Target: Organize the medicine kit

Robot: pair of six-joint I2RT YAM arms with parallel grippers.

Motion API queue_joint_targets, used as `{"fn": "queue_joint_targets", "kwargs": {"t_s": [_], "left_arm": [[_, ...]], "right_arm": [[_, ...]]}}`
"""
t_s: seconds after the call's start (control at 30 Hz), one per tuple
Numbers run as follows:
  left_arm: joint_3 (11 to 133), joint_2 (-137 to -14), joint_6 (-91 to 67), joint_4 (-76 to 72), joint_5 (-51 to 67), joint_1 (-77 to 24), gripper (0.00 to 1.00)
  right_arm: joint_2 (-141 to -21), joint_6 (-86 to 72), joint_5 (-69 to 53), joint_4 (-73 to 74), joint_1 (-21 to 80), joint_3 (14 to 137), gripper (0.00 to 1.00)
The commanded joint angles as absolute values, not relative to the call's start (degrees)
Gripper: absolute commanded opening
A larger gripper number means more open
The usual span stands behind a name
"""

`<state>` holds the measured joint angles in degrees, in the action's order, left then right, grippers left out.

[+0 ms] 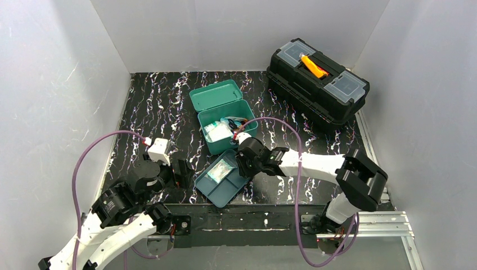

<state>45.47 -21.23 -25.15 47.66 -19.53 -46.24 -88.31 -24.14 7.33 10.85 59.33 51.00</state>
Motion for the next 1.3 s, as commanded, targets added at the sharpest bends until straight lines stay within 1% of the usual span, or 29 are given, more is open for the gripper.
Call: {"fn": "queue_joint_targets", "kwargs": {"t_s": [0.0,0.17,0.33,0.43,0.63,0.67,0.9,1.13,1.27], "left_arm": [[45.97,-22.22,-25.22,48.36,-20.82,-46.01,0.98],[45.97,-22.06,-25.22,48.36,-20.83,-45.97,0.98],[45.97,-22.17,-25.22,48.37,-20.82,-45.97,0.98],[45.98,-22.48,-25.23,48.35,-20.82,-45.99,0.98],[45.91,-22.65,-25.22,48.41,-20.61,-45.97,0.98],[45.96,-22.67,-25.18,48.3,-20.65,-46.0,0.98],[45.92,-22.45,-25.14,48.27,-20.57,-46.05,0.98],[45.97,-22.12,-25.14,48.42,-20.65,-46.04,0.98],[45.97,-22.01,-25.23,48.48,-20.74,-46.05,0.98]], "right_arm": [[-90.34,-22.59,9.05,9.51,60.27,54.34,0.13],[-93.03,-21.72,10.39,10.52,61.19,55.8,0.17],[-95.09,-21.47,11.11,11.06,62.25,56.61,0.26],[-96.14,-21.24,12.31,12.18,62.58,57.47,0.29],[-95.73,-20.61,13.96,13.81,63.36,58.82,0.46],[-95.65,-20.45,14.36,14.25,63.37,59.07,0.47],[-92.95,-20.04,16.06,16.82,63.78,60.08,0.54],[-86.71,-20.04,17.95,19.09,65.0,60.11,0.56],[-82.19,-20.43,19.09,21.18,64.95,60.24,0.6]]}}
